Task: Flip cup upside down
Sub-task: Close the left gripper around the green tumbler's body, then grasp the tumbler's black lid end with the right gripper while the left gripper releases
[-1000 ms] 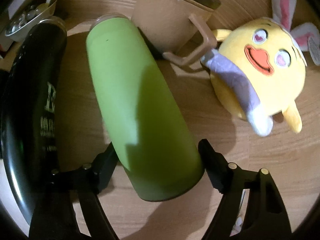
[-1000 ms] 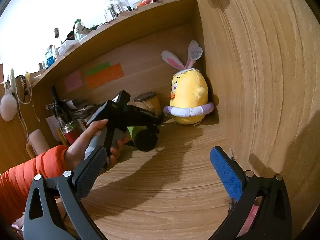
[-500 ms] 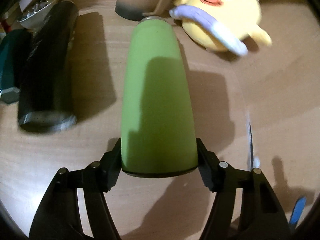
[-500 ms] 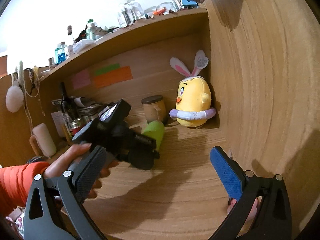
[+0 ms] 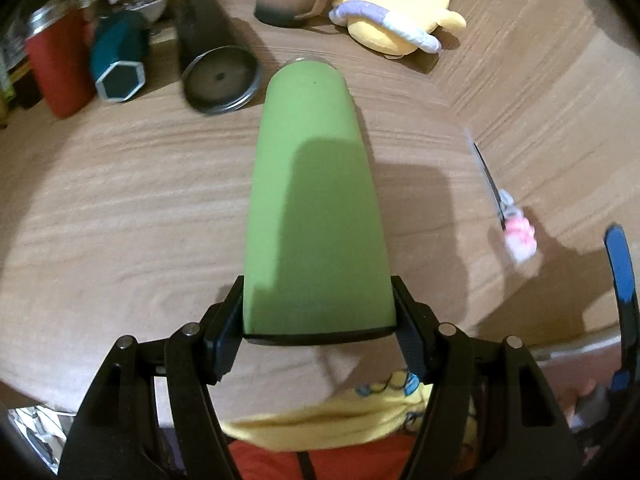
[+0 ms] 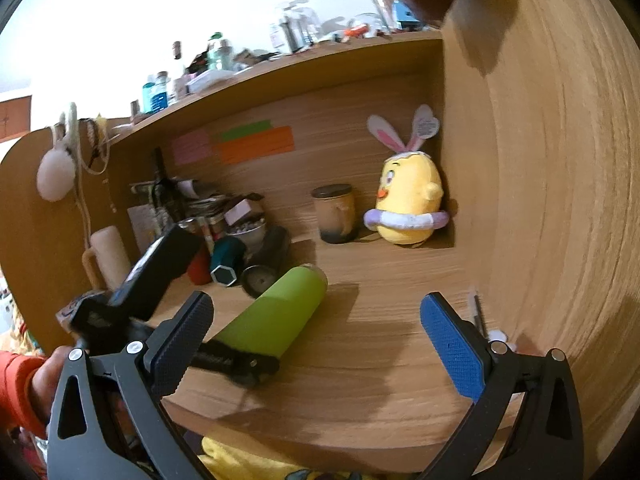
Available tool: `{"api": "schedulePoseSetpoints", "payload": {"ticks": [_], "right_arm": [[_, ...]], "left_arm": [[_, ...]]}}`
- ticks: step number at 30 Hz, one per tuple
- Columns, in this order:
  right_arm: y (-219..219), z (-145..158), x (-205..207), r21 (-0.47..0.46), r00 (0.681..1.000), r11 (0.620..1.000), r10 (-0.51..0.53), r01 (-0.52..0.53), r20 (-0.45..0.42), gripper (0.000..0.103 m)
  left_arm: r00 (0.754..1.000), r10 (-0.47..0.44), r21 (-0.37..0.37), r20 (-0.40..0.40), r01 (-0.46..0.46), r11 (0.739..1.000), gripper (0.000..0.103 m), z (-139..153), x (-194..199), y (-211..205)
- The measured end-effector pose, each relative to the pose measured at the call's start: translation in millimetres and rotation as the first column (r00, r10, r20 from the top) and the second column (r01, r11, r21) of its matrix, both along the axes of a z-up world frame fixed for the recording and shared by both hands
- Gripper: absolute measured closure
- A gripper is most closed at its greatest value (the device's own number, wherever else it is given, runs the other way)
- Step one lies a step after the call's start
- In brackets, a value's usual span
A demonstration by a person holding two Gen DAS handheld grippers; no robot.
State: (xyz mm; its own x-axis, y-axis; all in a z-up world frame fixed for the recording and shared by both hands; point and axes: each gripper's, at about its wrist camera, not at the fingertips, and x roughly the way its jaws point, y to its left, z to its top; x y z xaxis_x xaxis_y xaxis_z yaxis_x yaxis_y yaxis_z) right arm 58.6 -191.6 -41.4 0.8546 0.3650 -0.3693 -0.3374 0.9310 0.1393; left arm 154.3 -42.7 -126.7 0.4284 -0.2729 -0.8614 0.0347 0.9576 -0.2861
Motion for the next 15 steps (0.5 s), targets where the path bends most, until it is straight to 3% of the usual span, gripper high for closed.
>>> {"api": "schedulePoseSetpoints", "payload": {"ticks": [6, 10, 15], "right_arm": [[17.6, -8.1, -7.6, -0.021, 0.999, 0.999, 0.042, -0.042, -0.009, 0.0], [28.8, -13.0, -12.3, -0.054, 0.997, 0.996, 0.07, -0.071, -0.019, 0.0], [47.1, -27.7, -9.4, -0.04, 0.991, 0.992, 0.119, -0.122, -0.063, 0.0]], "left_arm": [[0.999, -0.042, -0.022, 0.016, 0.042, 0.999, 0.037, 3.4, -20.2, 7.5], [0.991, -0.042, -0.071, 0.13, 0.052, 0.996, 0.037, 21.5, -35.1, 28.1], [0.963, 0.064, -0.026, 0.26, -0.059, 0.998, 0.036, 39.1, -54.8, 67.8]]}}
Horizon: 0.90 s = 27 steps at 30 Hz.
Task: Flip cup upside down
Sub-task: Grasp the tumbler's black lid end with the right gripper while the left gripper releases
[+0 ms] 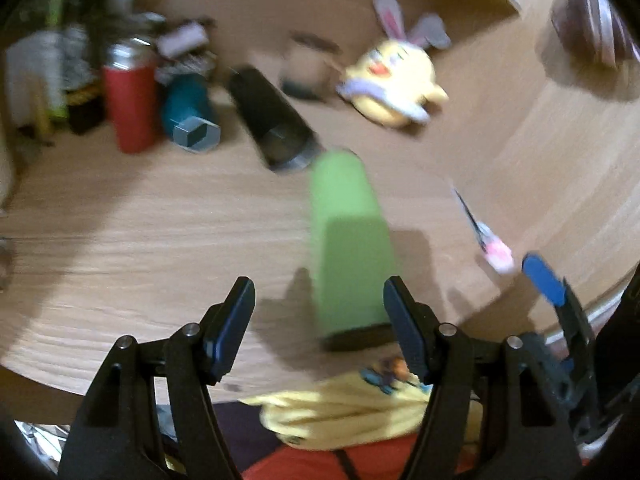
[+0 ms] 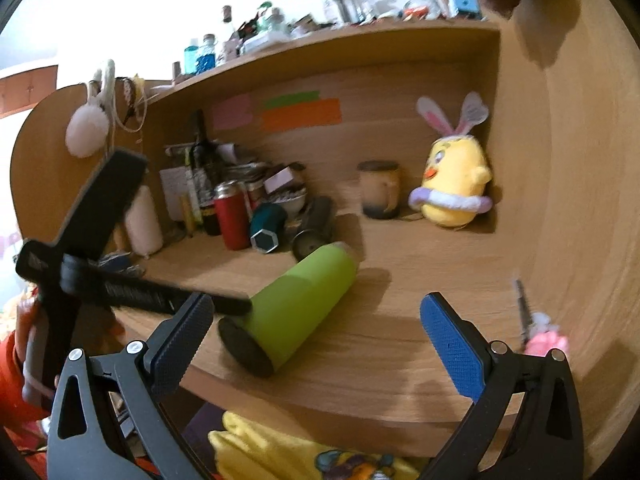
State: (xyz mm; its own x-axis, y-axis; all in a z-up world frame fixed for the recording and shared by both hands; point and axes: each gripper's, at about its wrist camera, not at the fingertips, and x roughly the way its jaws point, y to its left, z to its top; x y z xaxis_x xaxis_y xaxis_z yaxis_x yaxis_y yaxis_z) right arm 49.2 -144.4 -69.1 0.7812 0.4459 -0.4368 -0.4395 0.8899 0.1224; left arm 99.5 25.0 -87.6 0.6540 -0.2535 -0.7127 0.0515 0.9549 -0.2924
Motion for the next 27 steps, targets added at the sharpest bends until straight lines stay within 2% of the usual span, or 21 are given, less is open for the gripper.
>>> {"api": "schedulePoseSetpoints", "payload": {"ticks": [5, 8, 13, 15, 17, 20, 27], "right_arm": [[41.9, -34.3, 16.3, -0.045, 0.996, 0.999, 0.02, -0.023, -0.083, 0.0], [68.7, -51.5, 23.7, -0.097, 0.996, 0.995, 0.014, -0.023, -0.092, 0.0], [92.0, -70.2, 34.5, -0.13, 0.997, 0.991, -0.033, 0.023, -0.074, 0.0], [93.9, -73.5, 35.5, -0.137, 0.997, 0.99, -0.052, 0.043, -0.06, 0.007], [92.1, -74.0, 35.8, -0.134, 0.996, 0.989, -0.069, 0.061, -0.053, 0.018], [85.3, -73.0, 35.5, -0.112, 0.997, 0.992, -0.063, 0.057, -0.052, 0.022], [67.2, -64.6, 21.8, -0.133, 0.997, 0.991, -0.035, 0.025, -0.075, 0.032]], "left_arm": [[0.995, 0.084, 0.051, 0.046, -0.087, 0.995, 0.036, -3.4, -3.7, 30.2], [0.994, 0.087, 0.055, 0.064, -0.09, 0.994, 0.037, -3.2, -6.0, 38.9], [0.99, 0.075, 0.083, 0.116, -0.085, 0.993, 0.037, -1.0, -9.8, 42.9], [0.991, 0.054, 0.086, 0.125, -0.065, 0.994, 0.037, -0.7, -10.1, 42.1], [0.991, 0.027, 0.086, 0.13, -0.038, 0.996, 0.037, -0.4, -8.9, 39.2], [0.99, -0.006, 0.079, 0.138, -0.005, 0.997, 0.037, 0.1, -5.7, 32.0], [0.985, -0.079, 0.061, 0.15, 0.07, 0.996, 0.037, 4.8, -6.4, 9.2]]}}
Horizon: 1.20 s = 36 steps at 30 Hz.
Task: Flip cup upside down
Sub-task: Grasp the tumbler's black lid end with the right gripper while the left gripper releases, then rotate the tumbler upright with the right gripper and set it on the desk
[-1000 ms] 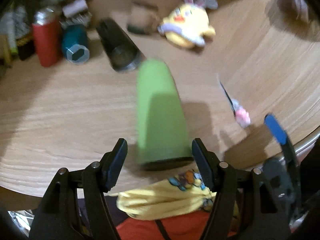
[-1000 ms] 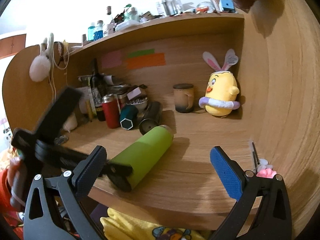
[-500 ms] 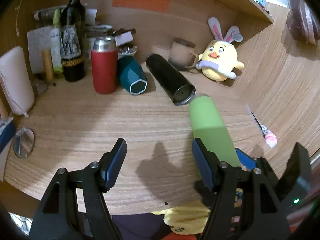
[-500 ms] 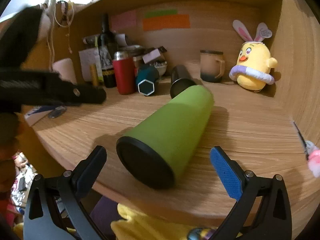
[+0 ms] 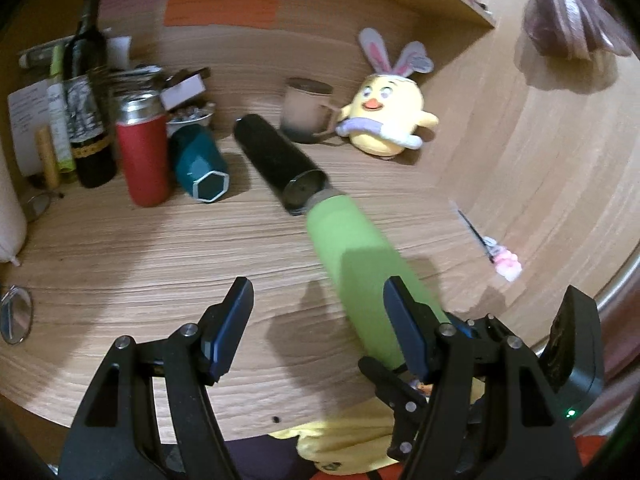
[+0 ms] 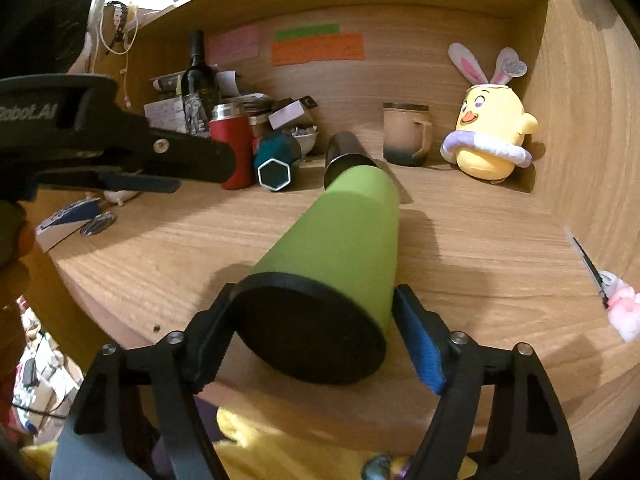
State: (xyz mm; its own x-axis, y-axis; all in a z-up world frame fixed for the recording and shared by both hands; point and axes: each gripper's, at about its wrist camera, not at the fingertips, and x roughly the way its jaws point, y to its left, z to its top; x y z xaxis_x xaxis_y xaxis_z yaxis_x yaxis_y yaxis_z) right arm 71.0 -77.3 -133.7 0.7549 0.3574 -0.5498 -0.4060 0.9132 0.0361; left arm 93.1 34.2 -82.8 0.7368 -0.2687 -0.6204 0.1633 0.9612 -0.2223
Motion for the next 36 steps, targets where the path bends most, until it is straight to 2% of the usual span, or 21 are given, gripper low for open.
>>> {"api": "schedulePoseSetpoints", "payload": {"ticks": [5, 14, 20, 24, 32, 36], "right_arm": [[-13.3, 10.7, -14.8, -0.002, 1.0, 1.0, 0.018, -0.018, 0.003, 0.037], [-19.5, 48.9, -31.2, 0.036, 0.993, 0.999, 0.032, -0.036, 0.111, 0.038], [-15.6, 76.0, -21.3, 0.069, 0.984, 0.996, 0.041, -0.053, 0.172, 0.039], [-9.8, 91.2, -4.3, 0.076, 0.979, 0.994, 0.058, -0.074, 0.195, 0.039], [6.6, 108.1, 31.7, 0.076, 0.973, 0.991, 0.095, -0.113, 0.209, 0.039], [11.2, 113.5, 54.8, 0.09, 0.976, 0.987, 0.114, -0.132, 0.187, 0.039]], "left_arm": [[0.997, -0.05, 0.016, 0.054, 0.049, 0.999, 0.037, 12.8, -15.2, -17.2], [0.983, -0.126, 0.006, 0.13, 0.127, 0.992, 0.037, 40.2, -36.6, -29.4], [0.977, -0.154, -0.035, 0.148, 0.161, 0.986, 0.037, 56.8, -28.2, -25.0], [0.974, -0.156, -0.027, 0.163, 0.163, 0.986, 0.037, 69.3, -15.4, -20.3], [0.988, -0.127, -0.039, 0.09, 0.13, 0.991, 0.036, 82.0, 37.9, -0.4], [0.991, -0.124, -0.089, 0.049, 0.128, 0.988, 0.036, 84.7, 63.5, 14.2]]}}
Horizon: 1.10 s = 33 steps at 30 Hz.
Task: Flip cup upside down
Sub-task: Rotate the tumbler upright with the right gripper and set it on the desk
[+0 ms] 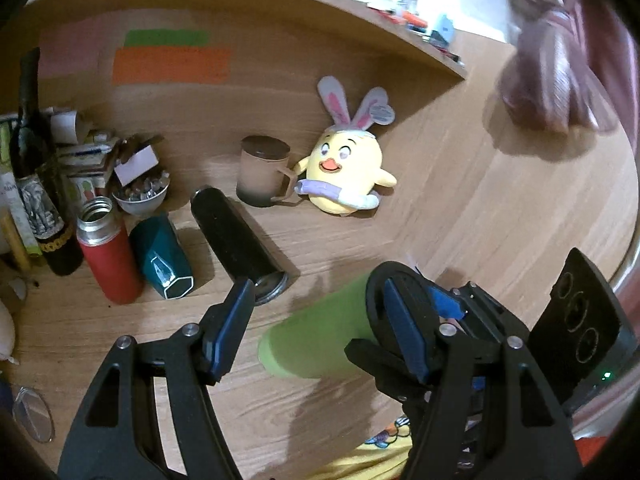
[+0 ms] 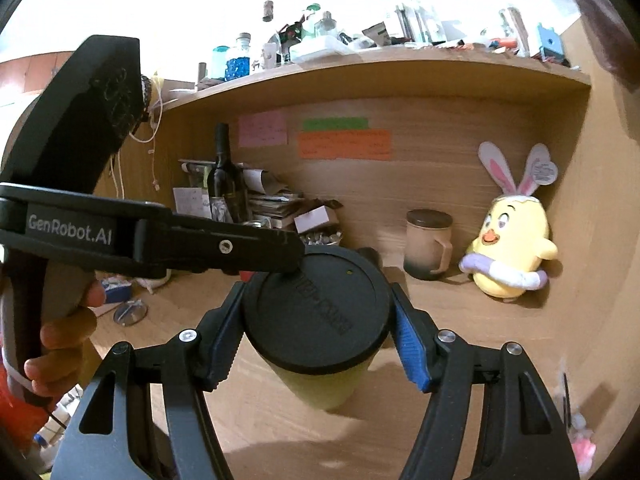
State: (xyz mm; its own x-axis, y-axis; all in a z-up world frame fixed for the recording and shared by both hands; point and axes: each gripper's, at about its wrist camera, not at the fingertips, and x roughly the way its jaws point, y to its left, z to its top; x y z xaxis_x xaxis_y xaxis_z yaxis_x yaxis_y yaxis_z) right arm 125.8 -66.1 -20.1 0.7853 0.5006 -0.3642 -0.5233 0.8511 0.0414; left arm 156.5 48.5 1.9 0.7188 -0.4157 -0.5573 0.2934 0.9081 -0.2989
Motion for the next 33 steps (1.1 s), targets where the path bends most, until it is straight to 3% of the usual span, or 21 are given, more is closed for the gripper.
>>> {"api": "schedulePoseSetpoints", "payload": {"ticks": [13, 18, 28, 33], "right_arm": [[15.1, -13.1, 51.7, 0.016, 0.993, 0.999, 0.05, -0.049, -0.111, 0.039], [15.9, -27.2, 56.0, 0.025, 0.985, 0.997, 0.073, -0.07, -0.157, 0.039], [6.0, -19.1, 46.3, 0.027, 0.984, 0.997, 0.079, -0.076, -0.161, 0.038], [-12.6, -0.6, 26.0, 0.046, 0.991, 0.997, 0.062, -0.057, -0.12, 0.024]], "left_arm": [[0.994, 0.105, 0.045, 0.006, -0.105, 0.993, 0.036, -2.4, 39.0, 28.2], [0.995, 0.097, 0.003, -0.016, -0.097, 0.995, 0.036, -5.7, 42.6, 37.7], [0.994, 0.112, 0.02, 0.008, -0.112, 0.994, 0.035, 0.7, 34.0, 33.3], [0.985, 0.138, 0.049, 0.107, -0.144, 0.988, 0.032, 15.1, 3.0, 29.9]]}}
